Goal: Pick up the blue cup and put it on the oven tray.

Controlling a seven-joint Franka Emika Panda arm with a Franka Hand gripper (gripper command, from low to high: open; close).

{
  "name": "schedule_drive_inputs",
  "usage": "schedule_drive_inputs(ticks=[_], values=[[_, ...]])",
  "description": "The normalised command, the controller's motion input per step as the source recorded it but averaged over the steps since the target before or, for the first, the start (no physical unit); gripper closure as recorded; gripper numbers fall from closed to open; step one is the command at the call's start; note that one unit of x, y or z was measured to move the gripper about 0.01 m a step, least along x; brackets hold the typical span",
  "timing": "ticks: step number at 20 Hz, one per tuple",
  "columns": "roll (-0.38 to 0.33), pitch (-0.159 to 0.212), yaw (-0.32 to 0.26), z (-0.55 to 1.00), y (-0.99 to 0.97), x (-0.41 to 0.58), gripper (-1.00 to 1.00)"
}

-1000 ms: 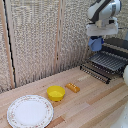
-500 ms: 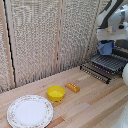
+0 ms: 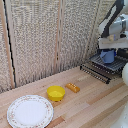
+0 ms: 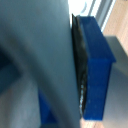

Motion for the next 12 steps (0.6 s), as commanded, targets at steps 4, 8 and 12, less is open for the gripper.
schedule_drive_inputs(ticks=[4, 8, 12], values=[[0.004, -0.127, -0.003, 0.06, -0.23, 0.276, 1.00], [0.004, -0.147, -0.003, 0.21, -0.29, 0.361, 1.00], [0.000, -0.017, 0.010, 0.07, -0.14, 0.221, -1.00]])
